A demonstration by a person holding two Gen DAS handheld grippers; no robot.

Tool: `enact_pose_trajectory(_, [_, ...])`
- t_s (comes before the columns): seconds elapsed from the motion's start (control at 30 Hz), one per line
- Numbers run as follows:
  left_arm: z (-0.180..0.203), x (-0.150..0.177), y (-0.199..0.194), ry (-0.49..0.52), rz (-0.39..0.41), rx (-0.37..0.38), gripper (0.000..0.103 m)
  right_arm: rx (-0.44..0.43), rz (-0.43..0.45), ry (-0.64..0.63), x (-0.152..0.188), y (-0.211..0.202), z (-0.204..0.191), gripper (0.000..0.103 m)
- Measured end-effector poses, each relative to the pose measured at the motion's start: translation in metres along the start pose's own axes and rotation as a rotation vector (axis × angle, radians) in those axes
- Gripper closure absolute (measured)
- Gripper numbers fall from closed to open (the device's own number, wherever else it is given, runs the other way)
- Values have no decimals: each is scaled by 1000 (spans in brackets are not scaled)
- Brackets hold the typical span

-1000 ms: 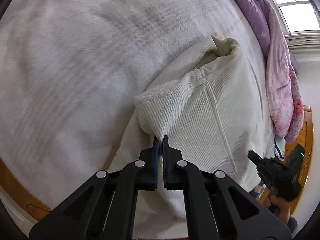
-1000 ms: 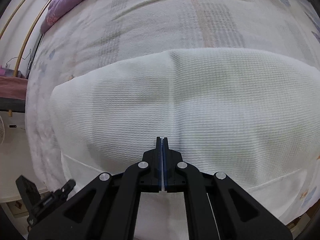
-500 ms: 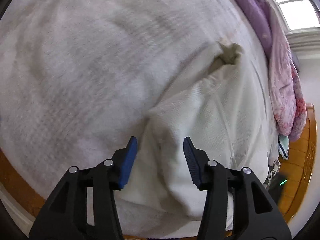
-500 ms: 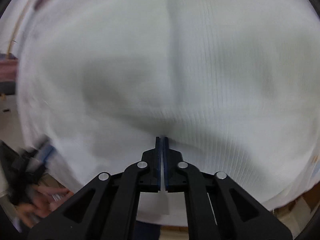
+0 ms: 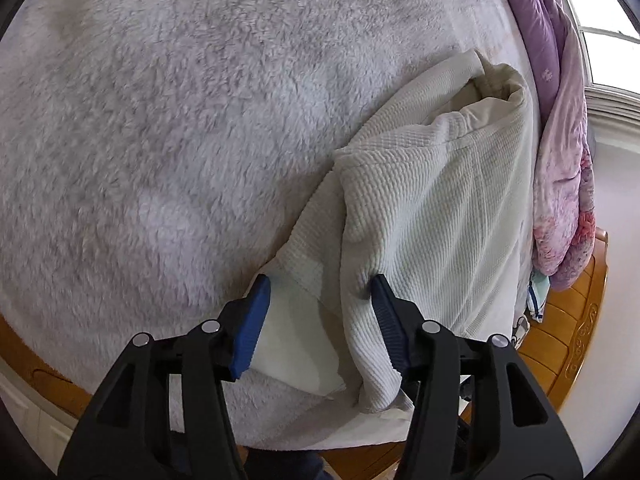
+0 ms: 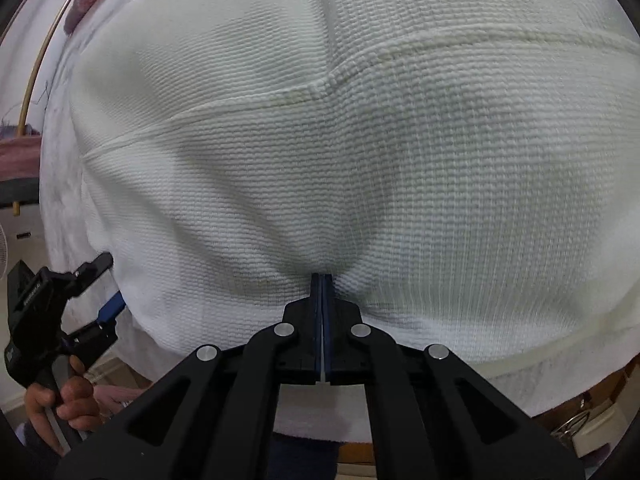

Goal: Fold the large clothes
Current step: 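Grasp the folded jacket edge with the left gripper while the right gripper grasps the hem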

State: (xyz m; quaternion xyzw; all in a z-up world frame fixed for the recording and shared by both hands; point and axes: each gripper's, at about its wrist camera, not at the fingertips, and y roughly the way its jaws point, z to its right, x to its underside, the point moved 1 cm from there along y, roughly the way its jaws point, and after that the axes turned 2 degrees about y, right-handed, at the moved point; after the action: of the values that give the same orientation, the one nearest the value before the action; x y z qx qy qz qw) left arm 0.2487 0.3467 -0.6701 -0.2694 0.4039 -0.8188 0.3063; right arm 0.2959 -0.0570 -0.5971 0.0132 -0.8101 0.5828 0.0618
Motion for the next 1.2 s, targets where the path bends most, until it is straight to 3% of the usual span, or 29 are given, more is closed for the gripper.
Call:
enact_pose_trajectory(0.07, [2,1,5,2,2,13,40,-24,-2,2,1,-2,4,103])
enact_pose_trajectory(0.17, [6,0,4,-56,7,25,38,-49,-2,-10,-3,-13,13,103])
enact_pose_trajectory(0.27, [6,2,-5,-141,-1,100,34,-60,50,-85,0,-33,5,95])
enact_pose_trajectory(0.43, [10,6,-22,-32,91,-38,32,-89,150,-212,1,-56,-15,68])
enact_pose_trajectory(0.57, [-7,11,8,-115,2,-17,33,-110,138,-283,3,-51,-25,63])
enact_pose_trajectory(0.63, [-5,11,14,-89,29,-39,33,-134,142,-348,11,-51,-25,61])
enact_pose_trajectory(0.67, [-2,11,16,-76,29,-63,38,-136,149,-394,13,-52,-27,61])
enact_pose_trajectory(0.73, [11,10,15,-35,36,-73,69,-103,179,-501,20,-54,-39,57])
enact_pose_trajectory(0.77, [16,11,12,-22,23,-61,91,-100,192,-538,23,-52,-47,56])
enact_pose_trajectory(0.87, [26,15,-3,-3,21,11,94,-121,245,-623,38,-53,-69,50])
enact_pose_trajectory(1.03, [53,22,-28,32,-10,119,95,-230,206,-636,48,-40,-99,48])
enact_pose_trajectory(1.17, [74,21,-39,75,-33,150,95,-221,247,-750,60,-38,-128,44])
enact_pose_trajectory(1.2, [78,20,-40,85,-40,160,95,-181,270,-790,61,-36,-135,44])
